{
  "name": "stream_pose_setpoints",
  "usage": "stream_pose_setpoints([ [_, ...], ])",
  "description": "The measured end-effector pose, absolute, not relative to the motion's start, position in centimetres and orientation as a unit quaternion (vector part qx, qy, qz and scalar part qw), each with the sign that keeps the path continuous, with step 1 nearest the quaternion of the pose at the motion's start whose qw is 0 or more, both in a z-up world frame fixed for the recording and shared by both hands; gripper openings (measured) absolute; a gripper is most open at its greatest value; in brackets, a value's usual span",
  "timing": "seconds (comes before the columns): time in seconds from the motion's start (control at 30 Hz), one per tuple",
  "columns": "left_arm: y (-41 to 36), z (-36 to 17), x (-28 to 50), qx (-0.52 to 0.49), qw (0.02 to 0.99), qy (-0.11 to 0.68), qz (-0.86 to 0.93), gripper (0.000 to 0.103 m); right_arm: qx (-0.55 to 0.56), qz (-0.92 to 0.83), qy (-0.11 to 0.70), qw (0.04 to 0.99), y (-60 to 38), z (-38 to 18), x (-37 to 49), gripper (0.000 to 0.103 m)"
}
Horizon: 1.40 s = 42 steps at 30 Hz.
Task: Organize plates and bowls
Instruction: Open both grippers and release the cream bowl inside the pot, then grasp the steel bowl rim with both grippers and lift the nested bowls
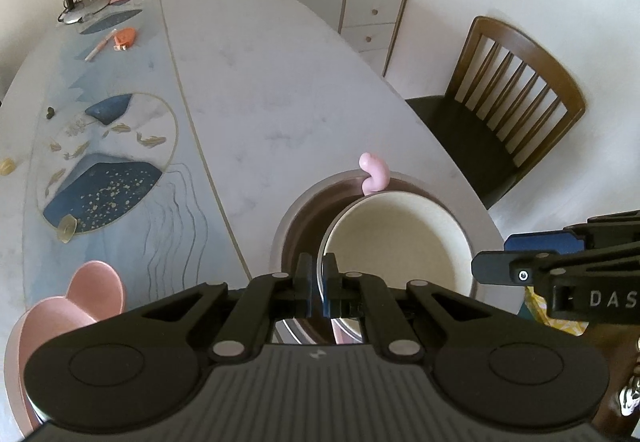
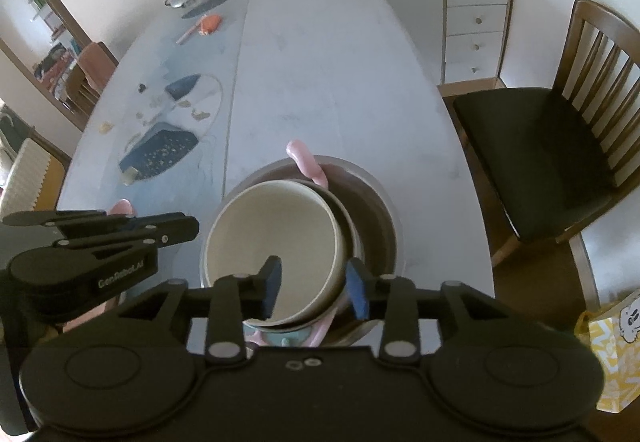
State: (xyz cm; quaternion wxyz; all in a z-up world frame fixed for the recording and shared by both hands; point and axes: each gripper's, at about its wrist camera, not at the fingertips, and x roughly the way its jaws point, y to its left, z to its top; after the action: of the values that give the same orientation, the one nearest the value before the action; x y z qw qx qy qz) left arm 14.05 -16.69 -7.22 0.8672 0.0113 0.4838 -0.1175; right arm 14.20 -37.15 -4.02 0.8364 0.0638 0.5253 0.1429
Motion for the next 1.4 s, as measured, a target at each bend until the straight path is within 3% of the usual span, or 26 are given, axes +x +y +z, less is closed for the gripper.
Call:
stream_pose_setpoints([
  [0.2, -15.8, -6.4, 12.9, 0.000, 0.873, 0.473, -0.121, 0.008, 0.065, 0.145, 0.511, 0.845, -37.2, -3.2, 13.2, 0.045],
  [0.37, -15.1, -5.9, 11.9, -0.012, 0.875, 0.468, -0.125, 0.009, 0.063, 0.145, 0.497, 0.853, -37.4, -2.5, 12.2, 0.063],
  [0.6, -14.1, -5.9, 11.0, -0.027, 0.876, 0.465, -0.127, 0.011, 0.062, 0.154, 0.485, 0.859, -38.0, -2.2, 11.3, 0.071],
  [0.7, -13.7, -6.0, 10.7, -0.036, 0.879, 0.460, -0.123, 0.030, 0.057, 0.154, 0.482, 0.861, -38.4, -2.3, 11.1, 0.074],
  [0.77, -13.4, -6.0, 10.4, -0.042, 0.883, 0.452, -0.118, 0.058, 0.054, 0.150, 0.481, 0.862, -38.7, -2.4, 11.1, 0.075],
  [0.83, -13.3, -6.0, 10.2, -0.042, 0.888, 0.445, -0.109, 0.067, 0.055, 0.146, 0.482, 0.862, -39.0, -2.6, 11.2, 0.076],
  [0.93, -13.1, -6.2, 10.3, -0.043, 0.888, 0.445, -0.108, 0.069, 0.058, 0.141, 0.481, 0.864, -39.6, -2.8, 11.2, 0.080],
  [1.0, -13.0, -6.5, 10.5, -0.044, 0.889, 0.444, -0.104, 0.075, 0.059, 0.139, 0.478, 0.865, -40.1, -3.1, 11.2, 0.083],
  [1.13, -12.6, -7.3, 11.1, -0.044, 0.895, 0.437, -0.081, 0.077, 0.061, 0.132, 0.475, 0.868, -40.9, -3.8, 11.4, 0.095],
  [1.4, -12.2, -10.7, 13.5, -0.054, 0.880, 0.466, -0.069, 0.077, 0.065, 0.126, 0.487, 0.862, -43.1, -6.9, 12.7, 0.096],
])
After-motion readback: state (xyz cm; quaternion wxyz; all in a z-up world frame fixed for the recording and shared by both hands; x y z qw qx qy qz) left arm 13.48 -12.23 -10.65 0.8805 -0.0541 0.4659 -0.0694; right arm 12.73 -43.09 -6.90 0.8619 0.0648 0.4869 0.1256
